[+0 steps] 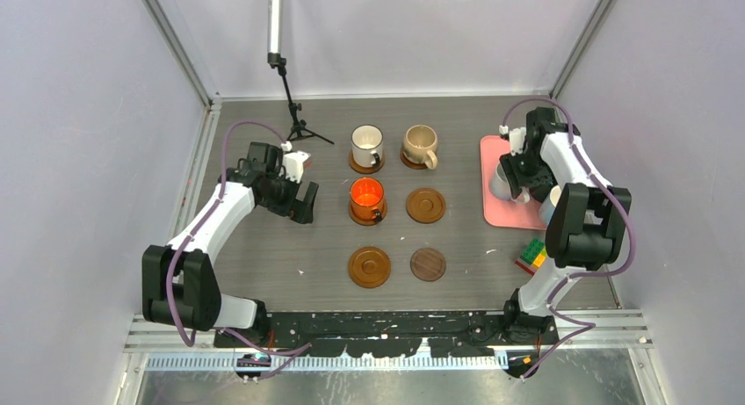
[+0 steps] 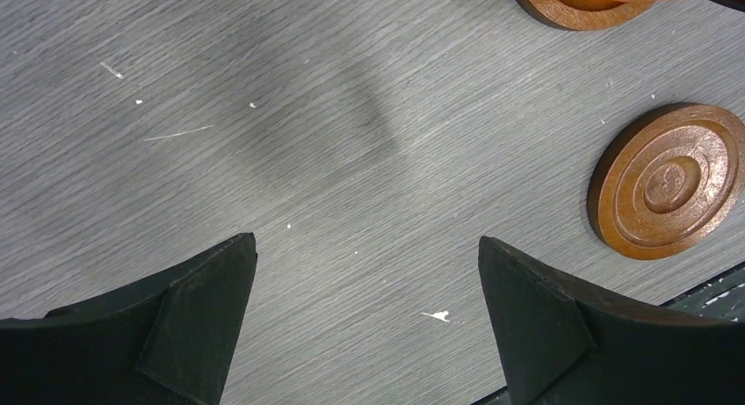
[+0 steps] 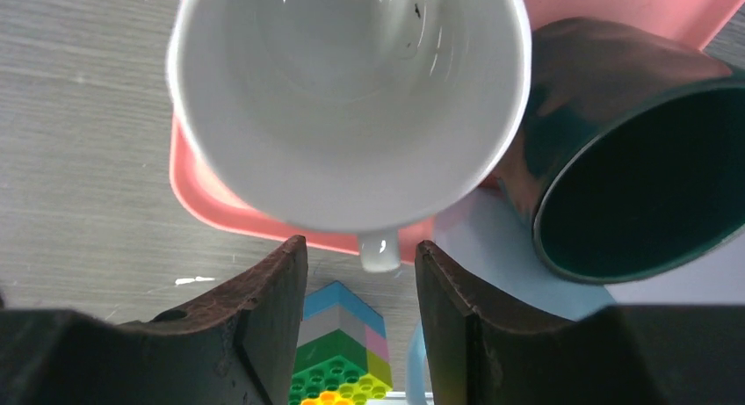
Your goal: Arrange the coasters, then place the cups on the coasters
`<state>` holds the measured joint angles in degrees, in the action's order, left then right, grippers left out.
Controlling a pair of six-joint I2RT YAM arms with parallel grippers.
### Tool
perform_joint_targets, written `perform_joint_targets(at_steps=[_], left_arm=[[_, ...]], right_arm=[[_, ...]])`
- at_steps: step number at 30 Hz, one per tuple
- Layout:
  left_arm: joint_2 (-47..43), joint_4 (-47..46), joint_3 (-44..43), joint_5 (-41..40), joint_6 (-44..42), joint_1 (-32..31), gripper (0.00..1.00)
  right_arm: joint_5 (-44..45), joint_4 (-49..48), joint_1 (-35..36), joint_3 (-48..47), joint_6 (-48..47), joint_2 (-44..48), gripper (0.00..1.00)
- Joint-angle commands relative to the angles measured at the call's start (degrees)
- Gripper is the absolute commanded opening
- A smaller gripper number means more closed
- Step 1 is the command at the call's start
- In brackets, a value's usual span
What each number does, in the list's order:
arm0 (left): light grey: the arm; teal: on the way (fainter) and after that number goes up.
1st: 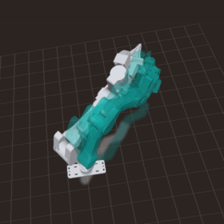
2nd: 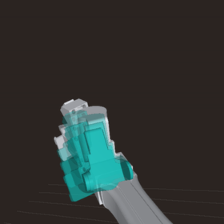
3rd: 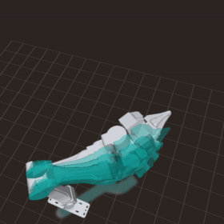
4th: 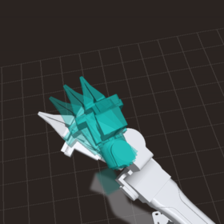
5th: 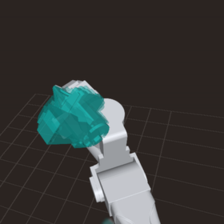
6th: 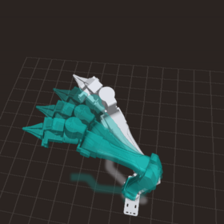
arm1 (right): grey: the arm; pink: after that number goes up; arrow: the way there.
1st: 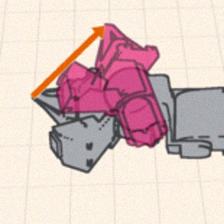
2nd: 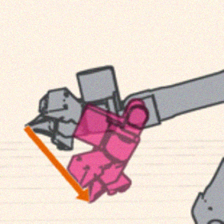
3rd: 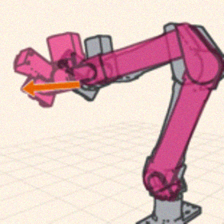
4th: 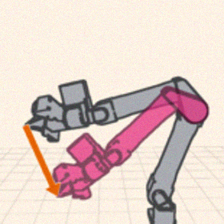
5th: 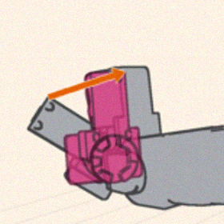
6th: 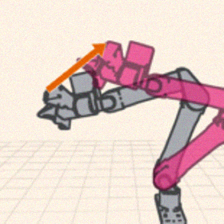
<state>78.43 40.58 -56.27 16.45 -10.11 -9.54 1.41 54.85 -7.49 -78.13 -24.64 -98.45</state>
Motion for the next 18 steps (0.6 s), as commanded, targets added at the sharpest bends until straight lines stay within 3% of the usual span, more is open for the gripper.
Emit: perform_joint_targets(at_steps=[1, 12, 18], left_arm=[[-0.23, -0.86, -2.08, -0.62, -1.30, -0.17, 1.00], [-0.01, -0.33, -2.15, -1.37, -1.27, -0.17, 1.00], [0.48, 0.14, -2.56, -1.58, -1.32, -0.15, 1.00]], right_arm=[[1.43, -4.70, -0.29, -0.42, 1.39, -1.80, 0.53], [-2.56, -19.50, -0.33, 8.94, 3.76, -1.74, 0.47], [0.52, -27.45, -0.38, 12.44, 6.38, -1.47, 0.44]])
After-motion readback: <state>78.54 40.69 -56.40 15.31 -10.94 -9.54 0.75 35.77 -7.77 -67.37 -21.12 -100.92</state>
